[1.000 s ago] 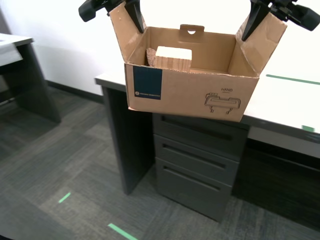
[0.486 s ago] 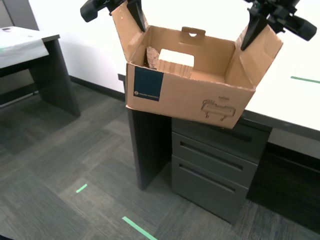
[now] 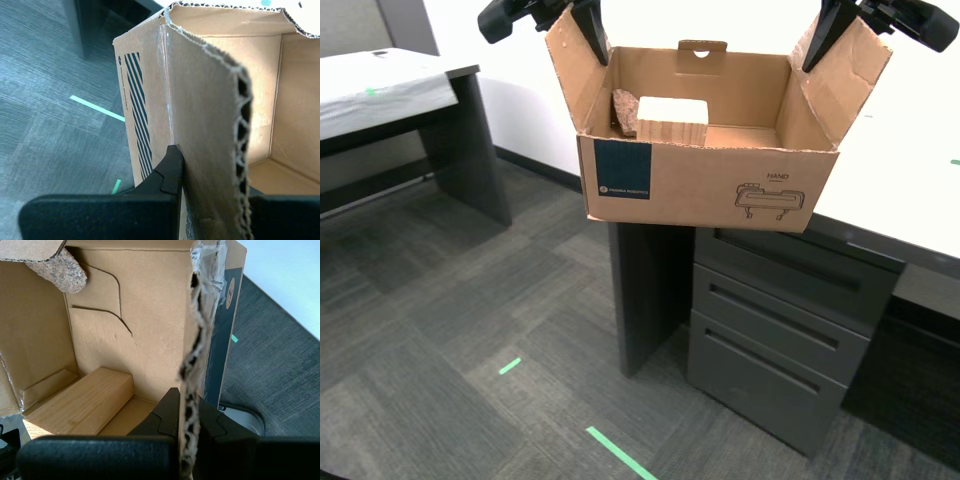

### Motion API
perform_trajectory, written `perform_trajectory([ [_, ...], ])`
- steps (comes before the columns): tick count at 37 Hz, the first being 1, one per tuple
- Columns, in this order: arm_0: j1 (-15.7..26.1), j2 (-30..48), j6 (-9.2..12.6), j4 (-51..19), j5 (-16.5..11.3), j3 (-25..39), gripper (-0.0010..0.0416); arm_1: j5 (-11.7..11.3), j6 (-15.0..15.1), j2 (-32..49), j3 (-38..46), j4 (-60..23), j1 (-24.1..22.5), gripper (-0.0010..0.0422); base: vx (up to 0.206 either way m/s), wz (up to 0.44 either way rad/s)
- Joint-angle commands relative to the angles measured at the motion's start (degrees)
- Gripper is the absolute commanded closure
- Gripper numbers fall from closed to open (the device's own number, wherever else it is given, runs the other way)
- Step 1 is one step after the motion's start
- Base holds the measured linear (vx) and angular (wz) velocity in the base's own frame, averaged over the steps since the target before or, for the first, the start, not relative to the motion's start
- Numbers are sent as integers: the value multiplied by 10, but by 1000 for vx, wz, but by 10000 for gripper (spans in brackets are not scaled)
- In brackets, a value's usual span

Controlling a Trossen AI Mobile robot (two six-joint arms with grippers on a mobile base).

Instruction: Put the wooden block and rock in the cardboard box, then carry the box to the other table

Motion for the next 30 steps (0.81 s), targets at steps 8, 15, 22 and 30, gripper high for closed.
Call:
perform_trajectory([
  [8, 6, -3, 34, 7, -9, -7, 407, 18, 46, -1, 1, -18, -3, 414, 65, 298],
  [15, 21, -7, 56, 10, -10, -7, 407, 18, 67, -1, 1, -24, -2, 414, 87, 353],
  [22, 45, -28, 85, 14, -8, -7, 407, 18, 110, -1, 1, -55, -3, 414, 114, 420],
  [30, 66, -57, 131, 29, 3, -7, 407, 18, 116, -1, 1, -57, -3, 414, 126, 441],
])
